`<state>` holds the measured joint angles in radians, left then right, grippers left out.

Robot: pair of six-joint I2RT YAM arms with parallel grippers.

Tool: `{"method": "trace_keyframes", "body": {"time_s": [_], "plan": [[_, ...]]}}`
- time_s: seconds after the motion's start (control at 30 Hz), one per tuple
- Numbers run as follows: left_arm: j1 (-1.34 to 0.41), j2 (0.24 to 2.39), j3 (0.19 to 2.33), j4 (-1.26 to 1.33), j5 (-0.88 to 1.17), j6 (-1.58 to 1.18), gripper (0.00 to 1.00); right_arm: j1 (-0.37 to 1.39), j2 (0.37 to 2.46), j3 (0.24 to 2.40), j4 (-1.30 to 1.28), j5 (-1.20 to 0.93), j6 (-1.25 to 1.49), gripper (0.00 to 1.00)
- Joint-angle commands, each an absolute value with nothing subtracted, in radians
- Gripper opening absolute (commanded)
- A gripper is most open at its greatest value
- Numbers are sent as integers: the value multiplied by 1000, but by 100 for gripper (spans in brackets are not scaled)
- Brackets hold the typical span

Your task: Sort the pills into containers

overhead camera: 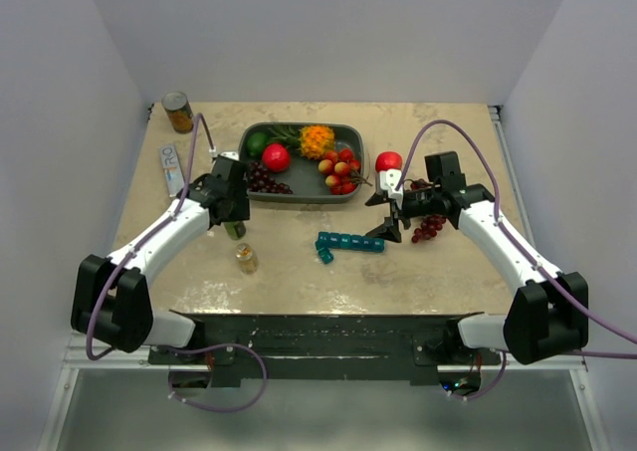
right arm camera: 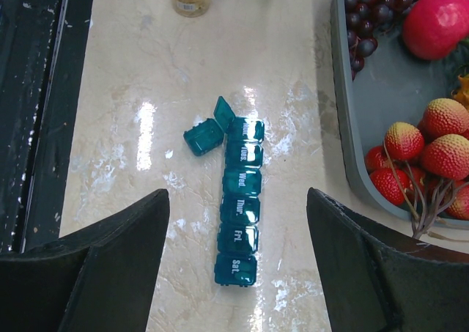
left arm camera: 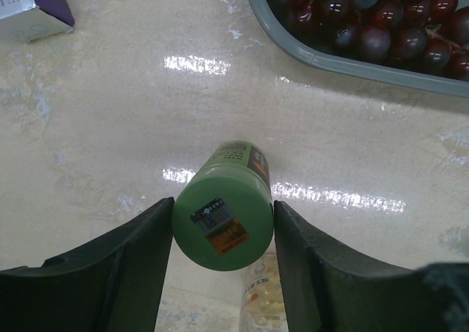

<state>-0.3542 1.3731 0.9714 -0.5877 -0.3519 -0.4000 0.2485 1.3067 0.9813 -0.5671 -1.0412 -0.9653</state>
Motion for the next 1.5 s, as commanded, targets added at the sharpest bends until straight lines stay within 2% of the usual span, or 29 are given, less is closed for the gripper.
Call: {"method": "trace_keyframes", "body": {"time_s": [0.0, 0.17, 0.23, 0.27, 0.3, 0.37, 0.4, 0.5, 0.63, 0.83, 1.13, 1.47], "plan": [[-342, 1394, 999, -571, -337, -377, 63, 249, 1298, 982, -554, -1074, -960, 78], [-336, 1408, 1009, -577, -333, -374, 67, 248, 1298, 983, -555, -1072, -960, 78], [-336, 1402, 1011, -574, -331, -374, 61, 248, 1298, 983, -555, -1071, -960, 78], [-336, 1390, 1012, -571, -330, -373, 54, 249, 1298, 983, -555, -1071, -960, 78], [-334, 1384, 1014, -569, -328, -371, 34, 247, 1299, 983, -555, -1071, -960, 78], [-334, 1368, 1026, -575, -307, -365, 16, 247, 1299, 982, -555, -1071, -959, 78], [-336, 1365, 1032, -581, -287, -353, 0, 247, 1301, 983, -557, -1071, -959, 78], [-337, 1333, 1057, -591, -148, -330, 0, 248, 1301, 986, -572, -1078, -972, 82], [-388, 1212, 1072, -551, 146, -316, 0, 253, 1290, 997, -577, -1080, -959, 91], [-567, 1164, 1135, -496, 303, -345, 0, 354, 1267, 1008, -483, -1063, -795, 94], [-758, 1276, 1173, -319, 302, -422, 0, 430, 1262, 970, -204, -1055, -422, 99], [-790, 1302, 1220, -291, 233, -446, 0, 454, 1319, 940, -163, -1091, -379, 97]]}}
